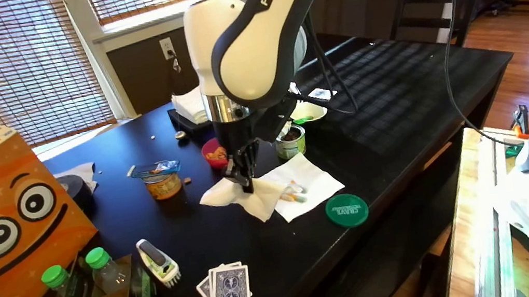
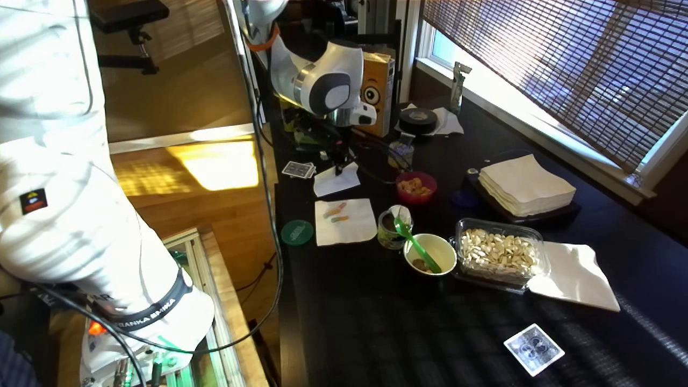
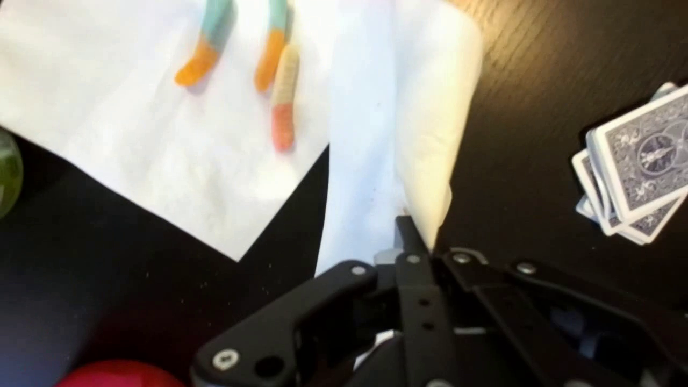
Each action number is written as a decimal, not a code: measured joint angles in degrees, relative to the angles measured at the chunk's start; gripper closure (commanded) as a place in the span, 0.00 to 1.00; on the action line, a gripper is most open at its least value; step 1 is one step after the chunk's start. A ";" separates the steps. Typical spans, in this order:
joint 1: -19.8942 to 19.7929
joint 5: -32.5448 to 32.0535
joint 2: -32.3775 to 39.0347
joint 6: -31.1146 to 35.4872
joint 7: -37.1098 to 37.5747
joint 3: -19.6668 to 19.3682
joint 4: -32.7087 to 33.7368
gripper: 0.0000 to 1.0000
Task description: Pick up the two tissues
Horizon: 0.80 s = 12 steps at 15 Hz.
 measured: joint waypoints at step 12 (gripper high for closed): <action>0.76 -3.33 -6.60 2.52 10.03 -3.41 -11.52 0.94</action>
